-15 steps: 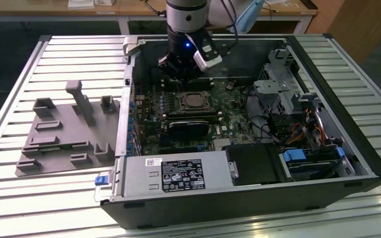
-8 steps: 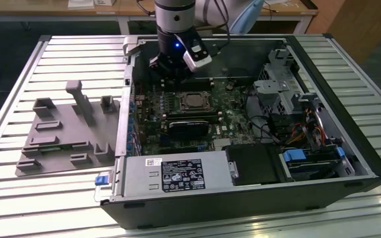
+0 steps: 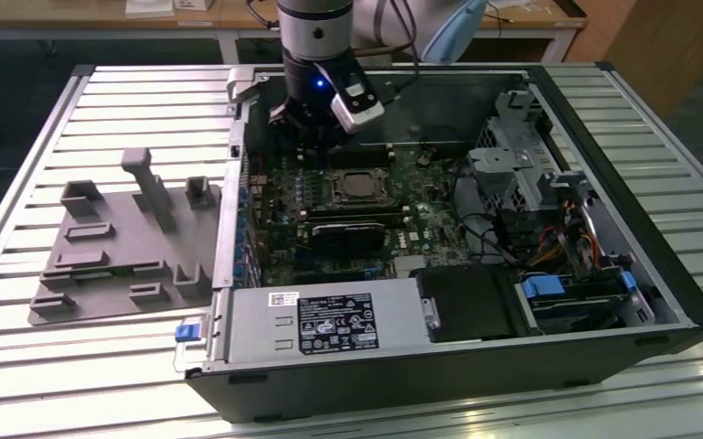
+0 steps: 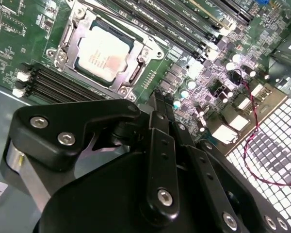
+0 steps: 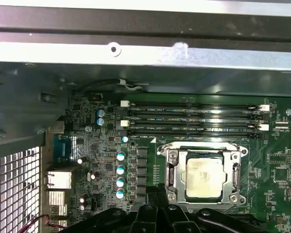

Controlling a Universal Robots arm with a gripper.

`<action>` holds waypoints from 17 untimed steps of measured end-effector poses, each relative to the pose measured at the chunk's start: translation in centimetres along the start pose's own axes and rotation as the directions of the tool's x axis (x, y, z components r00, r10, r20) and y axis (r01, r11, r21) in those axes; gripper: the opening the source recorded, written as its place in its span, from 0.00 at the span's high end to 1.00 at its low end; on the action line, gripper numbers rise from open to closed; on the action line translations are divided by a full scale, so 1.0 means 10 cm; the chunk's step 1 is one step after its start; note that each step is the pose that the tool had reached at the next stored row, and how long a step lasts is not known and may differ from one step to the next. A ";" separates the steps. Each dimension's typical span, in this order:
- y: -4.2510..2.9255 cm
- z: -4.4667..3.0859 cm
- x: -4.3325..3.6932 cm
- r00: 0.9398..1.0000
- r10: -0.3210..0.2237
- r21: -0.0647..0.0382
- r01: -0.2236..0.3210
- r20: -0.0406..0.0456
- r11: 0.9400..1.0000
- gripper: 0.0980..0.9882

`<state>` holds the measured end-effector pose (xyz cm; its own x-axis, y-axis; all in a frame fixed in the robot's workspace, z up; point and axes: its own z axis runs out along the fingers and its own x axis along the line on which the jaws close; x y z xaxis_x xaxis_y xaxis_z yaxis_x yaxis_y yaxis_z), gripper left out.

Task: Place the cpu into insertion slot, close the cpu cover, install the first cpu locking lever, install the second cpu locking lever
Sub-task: 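Install the first cpu locking lever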

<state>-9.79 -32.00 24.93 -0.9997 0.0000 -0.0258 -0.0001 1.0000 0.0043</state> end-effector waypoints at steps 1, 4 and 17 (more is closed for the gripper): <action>0.000 0.000 0.009 1.000 0.000 0.000 0.000 0.000 1.000 1.00; 0.000 -0.001 0.047 1.000 0.000 0.000 0.000 0.000 1.000 1.00; 0.000 -0.045 0.087 1.000 0.000 -0.018 0.000 0.001 1.000 1.00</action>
<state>-10.67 -32.00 25.35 -0.9996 0.0004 -0.0271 -0.0002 0.9997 0.0227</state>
